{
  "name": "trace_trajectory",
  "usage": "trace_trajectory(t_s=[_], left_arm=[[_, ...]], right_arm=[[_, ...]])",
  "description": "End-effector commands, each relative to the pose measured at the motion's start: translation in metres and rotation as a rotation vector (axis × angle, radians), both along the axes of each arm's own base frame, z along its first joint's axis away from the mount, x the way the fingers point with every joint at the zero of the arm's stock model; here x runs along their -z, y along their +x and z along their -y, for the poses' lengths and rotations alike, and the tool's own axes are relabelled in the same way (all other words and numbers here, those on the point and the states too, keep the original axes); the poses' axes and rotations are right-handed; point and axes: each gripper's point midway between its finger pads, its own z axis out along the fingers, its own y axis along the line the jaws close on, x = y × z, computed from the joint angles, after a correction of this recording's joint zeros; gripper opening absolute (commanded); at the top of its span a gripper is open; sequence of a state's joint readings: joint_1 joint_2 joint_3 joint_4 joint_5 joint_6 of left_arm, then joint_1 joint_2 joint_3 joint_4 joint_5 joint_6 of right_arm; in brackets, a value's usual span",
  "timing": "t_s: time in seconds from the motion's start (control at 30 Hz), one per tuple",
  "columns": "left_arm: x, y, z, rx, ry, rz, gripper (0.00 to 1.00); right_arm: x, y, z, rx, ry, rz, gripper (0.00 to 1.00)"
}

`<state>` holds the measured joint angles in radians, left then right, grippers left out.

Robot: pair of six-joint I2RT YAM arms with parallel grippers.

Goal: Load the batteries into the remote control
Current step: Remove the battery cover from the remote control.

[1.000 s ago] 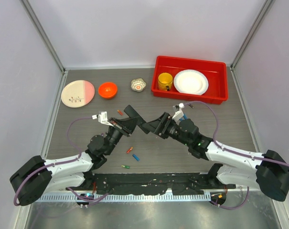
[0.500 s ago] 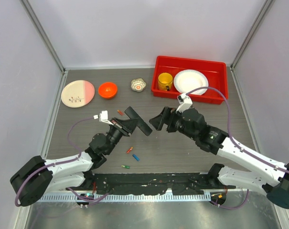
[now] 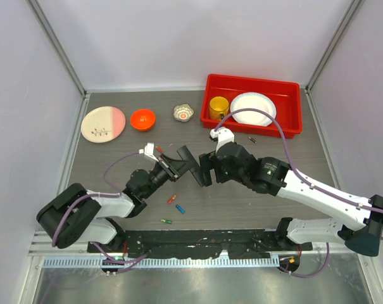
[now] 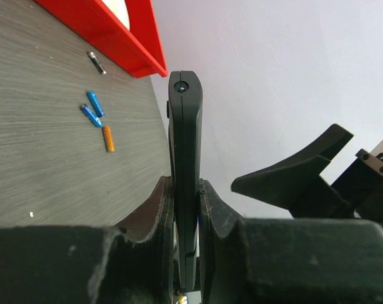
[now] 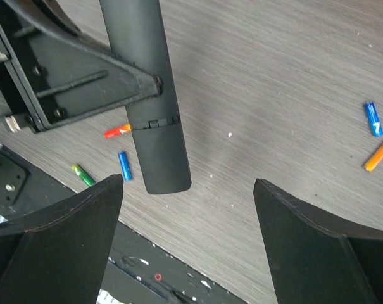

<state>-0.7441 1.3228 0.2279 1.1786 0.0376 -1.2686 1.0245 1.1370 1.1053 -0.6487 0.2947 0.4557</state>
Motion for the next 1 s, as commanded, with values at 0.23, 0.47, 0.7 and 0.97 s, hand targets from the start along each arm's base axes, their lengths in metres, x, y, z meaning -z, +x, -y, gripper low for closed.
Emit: trace_trajectory(t_s=[0.23,0.47,0.7,0.97], left_arm=[[-0.052,-0.006,0.019,0.136,-0.203,0.105,0.0],[-0.057,-0.005,0.019,0.139,-0.208,0.12,0.0],[-0.055,-0.005,0.02,0.145,-0.204,0.114,0.0],[-0.053,-0.005,0.021,0.145,-0.205,0.113,0.0]], right_arm=[[0.018,-0.024,-0.011,-0.098,-0.114,-0.025,0.89],[0.041,-0.017,-0.007,-0.065,-0.229,-0.036,0.81],[0.045,-0.017,-0.01,-0.073,-0.233,-0.041,0.7],[0.046,-0.018,-0.011,-0.082,-0.235,-0.049,0.51]])
